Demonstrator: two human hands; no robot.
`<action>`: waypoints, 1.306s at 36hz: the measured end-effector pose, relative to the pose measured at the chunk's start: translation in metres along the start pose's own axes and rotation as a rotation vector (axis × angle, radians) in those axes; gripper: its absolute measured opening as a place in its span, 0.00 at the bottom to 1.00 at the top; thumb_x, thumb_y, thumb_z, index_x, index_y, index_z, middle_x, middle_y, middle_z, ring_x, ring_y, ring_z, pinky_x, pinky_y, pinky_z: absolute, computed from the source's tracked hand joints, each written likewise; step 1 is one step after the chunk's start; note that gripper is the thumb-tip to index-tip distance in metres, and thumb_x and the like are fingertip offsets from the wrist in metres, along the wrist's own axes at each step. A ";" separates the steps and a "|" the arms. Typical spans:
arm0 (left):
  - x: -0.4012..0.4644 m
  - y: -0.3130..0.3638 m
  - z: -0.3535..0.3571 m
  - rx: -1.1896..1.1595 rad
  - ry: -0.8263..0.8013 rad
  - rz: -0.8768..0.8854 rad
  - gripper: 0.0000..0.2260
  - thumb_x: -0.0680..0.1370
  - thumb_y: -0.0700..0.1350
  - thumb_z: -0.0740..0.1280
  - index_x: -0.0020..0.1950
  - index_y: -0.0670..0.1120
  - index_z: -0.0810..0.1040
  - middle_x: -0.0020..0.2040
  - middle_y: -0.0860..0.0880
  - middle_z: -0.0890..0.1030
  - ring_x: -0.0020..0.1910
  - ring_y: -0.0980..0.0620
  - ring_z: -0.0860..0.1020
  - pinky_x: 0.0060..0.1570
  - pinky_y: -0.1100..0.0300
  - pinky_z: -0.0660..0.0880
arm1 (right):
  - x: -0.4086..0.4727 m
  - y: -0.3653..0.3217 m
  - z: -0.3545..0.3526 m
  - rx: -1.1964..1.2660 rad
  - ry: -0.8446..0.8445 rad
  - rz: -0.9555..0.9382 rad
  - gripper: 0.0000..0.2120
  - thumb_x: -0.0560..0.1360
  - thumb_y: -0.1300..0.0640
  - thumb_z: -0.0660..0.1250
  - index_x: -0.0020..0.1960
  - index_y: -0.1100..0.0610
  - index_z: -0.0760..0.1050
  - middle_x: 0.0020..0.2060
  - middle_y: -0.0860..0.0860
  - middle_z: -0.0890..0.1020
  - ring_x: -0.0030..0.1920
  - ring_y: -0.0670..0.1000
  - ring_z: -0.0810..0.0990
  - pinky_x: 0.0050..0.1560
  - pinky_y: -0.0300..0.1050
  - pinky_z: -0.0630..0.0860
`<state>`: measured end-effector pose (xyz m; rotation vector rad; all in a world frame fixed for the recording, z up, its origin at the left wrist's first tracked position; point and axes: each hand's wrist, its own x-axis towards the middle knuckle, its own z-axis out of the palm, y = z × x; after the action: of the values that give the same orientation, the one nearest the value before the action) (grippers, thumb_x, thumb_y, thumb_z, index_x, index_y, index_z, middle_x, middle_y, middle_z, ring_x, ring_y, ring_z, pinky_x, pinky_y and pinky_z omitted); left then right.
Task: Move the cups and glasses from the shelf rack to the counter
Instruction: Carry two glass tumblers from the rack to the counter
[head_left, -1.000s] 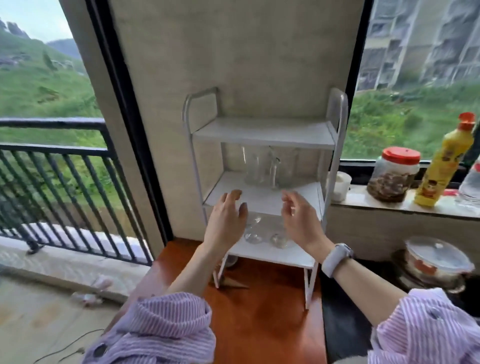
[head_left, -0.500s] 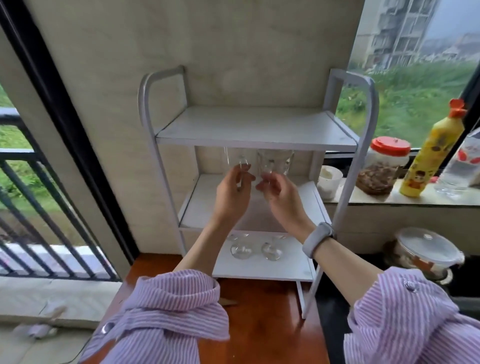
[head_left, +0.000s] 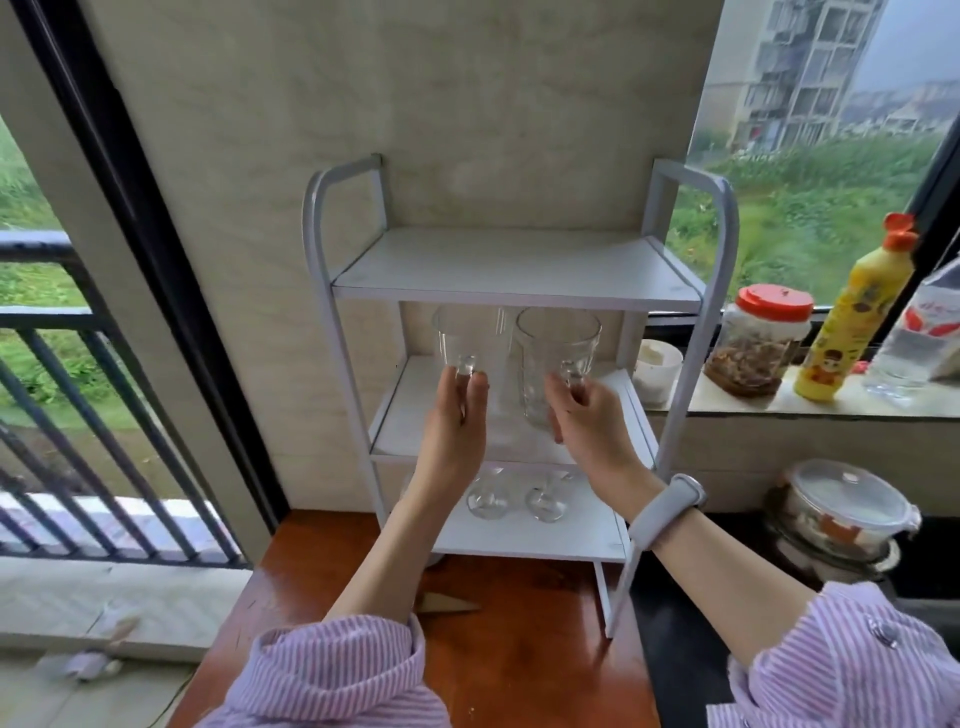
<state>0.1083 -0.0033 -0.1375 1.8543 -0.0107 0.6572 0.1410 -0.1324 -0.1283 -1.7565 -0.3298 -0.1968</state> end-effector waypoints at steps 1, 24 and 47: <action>-0.003 0.002 -0.002 0.018 0.005 0.011 0.12 0.81 0.47 0.53 0.47 0.38 0.67 0.33 0.50 0.66 0.35 0.47 0.67 0.41 0.38 0.73 | -0.004 -0.001 -0.001 -0.020 0.011 -0.026 0.21 0.77 0.53 0.58 0.27 0.60 0.66 0.23 0.57 0.64 0.26 0.52 0.61 0.30 0.42 0.59; -0.193 0.023 0.009 0.074 -0.102 0.061 0.08 0.76 0.56 0.54 0.46 0.56 0.69 0.35 0.57 0.75 0.34 0.62 0.74 0.34 0.70 0.69 | -0.196 0.041 -0.095 0.005 0.037 -0.037 0.22 0.77 0.60 0.60 0.27 0.60 0.59 0.23 0.55 0.63 0.25 0.48 0.61 0.26 0.44 0.61; -0.456 0.208 0.372 -0.236 -0.842 0.231 0.10 0.80 0.45 0.58 0.42 0.42 0.68 0.31 0.55 0.69 0.30 0.59 0.66 0.32 0.67 0.64 | -0.513 0.068 -0.501 -0.256 0.828 0.307 0.24 0.77 0.58 0.62 0.25 0.52 0.58 0.20 0.45 0.64 0.25 0.47 0.62 0.31 0.46 0.61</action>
<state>-0.1823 -0.5458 -0.2447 1.7843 -0.8234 -0.0181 -0.2968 -0.6924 -0.2445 -1.7860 0.5814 -0.7340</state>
